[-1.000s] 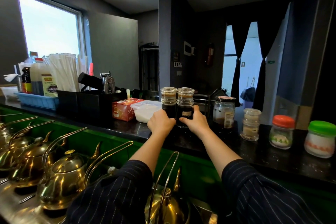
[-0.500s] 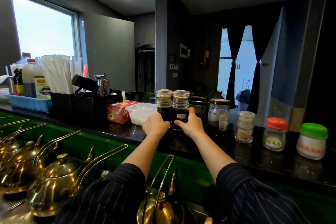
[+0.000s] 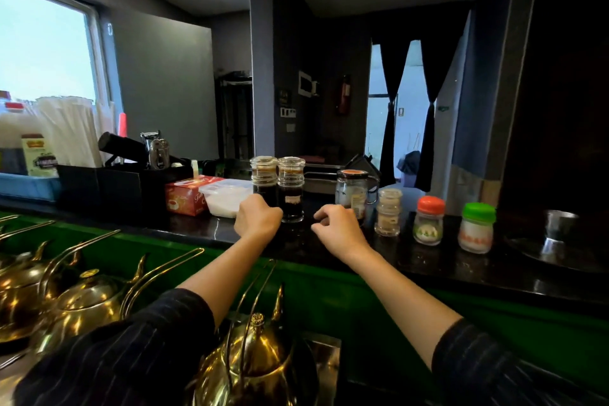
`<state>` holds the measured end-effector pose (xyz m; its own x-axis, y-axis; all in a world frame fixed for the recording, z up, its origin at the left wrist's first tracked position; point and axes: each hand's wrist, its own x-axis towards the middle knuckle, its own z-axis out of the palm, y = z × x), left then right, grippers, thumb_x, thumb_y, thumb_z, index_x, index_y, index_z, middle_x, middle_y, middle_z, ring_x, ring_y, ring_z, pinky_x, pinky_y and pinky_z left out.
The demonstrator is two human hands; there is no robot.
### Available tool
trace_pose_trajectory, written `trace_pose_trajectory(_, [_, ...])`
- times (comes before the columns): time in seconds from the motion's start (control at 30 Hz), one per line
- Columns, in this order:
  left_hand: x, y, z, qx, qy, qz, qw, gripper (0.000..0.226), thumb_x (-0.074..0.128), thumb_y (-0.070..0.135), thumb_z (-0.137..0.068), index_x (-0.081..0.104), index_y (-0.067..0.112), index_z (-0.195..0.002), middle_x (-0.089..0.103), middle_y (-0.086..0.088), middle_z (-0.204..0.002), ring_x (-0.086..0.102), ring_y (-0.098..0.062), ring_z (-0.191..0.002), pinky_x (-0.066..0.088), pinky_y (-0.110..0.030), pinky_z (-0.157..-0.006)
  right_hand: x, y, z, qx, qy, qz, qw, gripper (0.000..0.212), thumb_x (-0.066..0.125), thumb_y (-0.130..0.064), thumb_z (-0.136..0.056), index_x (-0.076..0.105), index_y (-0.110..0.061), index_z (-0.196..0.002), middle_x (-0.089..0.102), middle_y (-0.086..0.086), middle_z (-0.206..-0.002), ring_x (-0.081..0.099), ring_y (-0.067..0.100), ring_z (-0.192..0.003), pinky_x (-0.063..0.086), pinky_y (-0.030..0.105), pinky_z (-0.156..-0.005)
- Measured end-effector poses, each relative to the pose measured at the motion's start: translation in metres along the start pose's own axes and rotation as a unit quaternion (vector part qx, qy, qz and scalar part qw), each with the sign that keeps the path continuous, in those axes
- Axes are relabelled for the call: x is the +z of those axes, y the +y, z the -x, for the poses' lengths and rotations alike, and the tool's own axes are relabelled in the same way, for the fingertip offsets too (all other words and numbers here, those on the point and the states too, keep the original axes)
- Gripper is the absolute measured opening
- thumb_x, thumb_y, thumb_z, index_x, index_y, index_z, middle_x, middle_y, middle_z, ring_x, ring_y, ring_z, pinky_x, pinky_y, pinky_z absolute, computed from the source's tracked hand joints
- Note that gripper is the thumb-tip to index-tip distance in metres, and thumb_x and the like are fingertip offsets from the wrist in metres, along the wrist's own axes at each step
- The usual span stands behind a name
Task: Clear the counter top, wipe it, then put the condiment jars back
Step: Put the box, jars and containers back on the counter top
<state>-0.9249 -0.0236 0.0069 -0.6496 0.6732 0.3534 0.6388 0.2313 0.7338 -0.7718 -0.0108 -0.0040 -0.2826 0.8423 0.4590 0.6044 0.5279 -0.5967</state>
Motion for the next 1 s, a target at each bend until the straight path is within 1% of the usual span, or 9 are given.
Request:
trace_pose_trajectory(0.1, [0.005, 0.021, 0.006, 0.040, -0.057, 0.019, 0.997, 0.011, 0.060, 0.013, -0.077, 0.061, 0.002, -0.079, 0.061, -0.012, -0.077, 0.060, -0.027, -0.076, 0.045, -0.032, -0.063, -0.027, 0.013, 0.022, -0.035, 0.174, 0.013, 0.984, 0.010, 0.053, -0.005, -0.090, 0.061, -0.010, -0.089, 0.061, 0.004, -0.081, 0.060, 0.020, -0.076, 0.041, 0.026, -0.059])
trace_pose_trajectory(0.17, [0.013, 0.040, 0.011, 0.076, -0.108, 0.042, 0.990, 0.019, 0.064, 0.015, -0.074, 0.067, -0.004, -0.078, 0.066, -0.014, -0.076, 0.065, -0.026, -0.075, 0.051, -0.033, -0.063, -0.039, 0.021, 0.029, -0.035, 0.253, 0.034, 0.966, 0.014, 0.052, 0.000, -0.089, 0.055, -0.007, -0.100, 0.057, 0.006, -0.094, 0.055, 0.021, -0.089, 0.040, 0.026, -0.065])
trace_pose_trajectory(0.23, [0.025, 0.060, 0.018, 0.097, -0.155, 0.063, 0.981, 0.027, 0.072, 0.021, -0.075, 0.066, -0.004, -0.085, 0.066, -0.010, -0.079, 0.065, -0.021, -0.076, 0.053, -0.031, -0.062, -0.043, 0.028, 0.030, -0.010, 0.252, 0.069, 0.965, 0.037, 0.052, 0.002, -0.087, 0.045, -0.003, -0.124, 0.050, 0.017, -0.125, 0.047, 0.028, -0.119, 0.046, 0.031, -0.085])
trace_pose_trajectory(0.3, [0.039, 0.075, 0.028, 0.088, -0.190, 0.088, 0.974, 0.049, 0.077, 0.025, -0.075, 0.053, -0.001, -0.109, 0.060, -0.008, -0.097, 0.060, -0.020, -0.090, 0.049, -0.026, -0.063, -0.043, 0.032, 0.027, 0.041, 0.208, 0.062, 0.975, 0.066, 0.052, 0.003, -0.088, 0.022, -0.002, -0.146, 0.020, 0.024, -0.154, 0.018, 0.033, -0.144, 0.033, 0.035, -0.110])
trace_pose_trajectory(0.37, [0.056, 0.084, 0.033, 0.073, -0.195, 0.103, 0.973, 0.077, 0.081, 0.027, -0.071, 0.037, -0.001, -0.129, 0.053, -0.014, -0.123, 0.054, -0.028, -0.114, 0.050, -0.031, -0.084, -0.043, 0.035, 0.022, 0.082, 0.174, 0.026, 0.981, 0.083, 0.051, 0.004, -0.089, -0.001, -0.005, -0.152, -0.003, 0.021, -0.160, -0.001, 0.032, -0.148, 0.020, 0.036, -0.116])
trace_pose_trajectory(0.53, [0.097, 0.083, 0.033, 0.038, -0.197, 0.118, 0.973, 0.090, 0.083, 0.032, -0.066, 0.033, 0.001, -0.134, 0.046, -0.017, -0.135, 0.044, -0.033, -0.127, 0.045, -0.044, -0.102, -0.035, 0.045, 0.000, 0.166, 0.150, -0.056, 0.973, 0.095, 0.055, 0.001, -0.089, -0.016, -0.008, -0.151, 0.000, 0.022, -0.159, 0.016, 0.036, -0.146, 0.030, 0.044, -0.115])
trace_pose_trajectory(0.7, [0.114, 0.082, 0.029, 0.039, -0.171, 0.132, 0.976, 0.074, 0.082, 0.038, -0.066, 0.041, 0.009, -0.119, 0.056, -0.012, -0.123, 0.054, -0.028, -0.116, 0.049, -0.041, -0.094, -0.032, 0.056, -0.019, 0.230, 0.166, -0.051, 0.957, 0.088, 0.059, -0.002, -0.090, -0.003, -0.002, -0.152, 0.028, 0.025, -0.150, 0.044, 0.037, -0.130, 0.044, 0.041, -0.099])
trace_pose_trajectory(0.83, [0.114, 0.081, 0.028, 0.036, -0.136, 0.117, 0.983, 0.066, 0.080, 0.043, -0.064, 0.047, 0.011, -0.111, 0.061, -0.009, -0.113, 0.059, -0.027, -0.109, 0.049, -0.042, -0.093, -0.031, 0.062, -0.029, 0.224, 0.157, -0.035, 0.961, 0.055, 0.059, 0.001, -0.087, 0.032, 0.004, -0.135, 0.047, 0.023, -0.134, 0.053, 0.038, -0.118, 0.049, 0.042, -0.092])
trace_pose_trajectory(1.0, [0.104, 0.070, 0.021, 0.001, -0.093, 0.087, 0.992, 0.074, 0.082, 0.053, -0.054, 0.063, 0.007, -0.109, 0.063, -0.011, -0.110, 0.058, -0.028, -0.107, 0.053, -0.042, -0.087, -0.030, 0.064, -0.032, 0.194, 0.101, -0.029, 0.975, 0.045, 0.064, -0.011, -0.088, 0.040, 0.000, -0.124, 0.057, 0.023, -0.124, 0.058, 0.037, -0.111, 0.049, 0.039, -0.084])
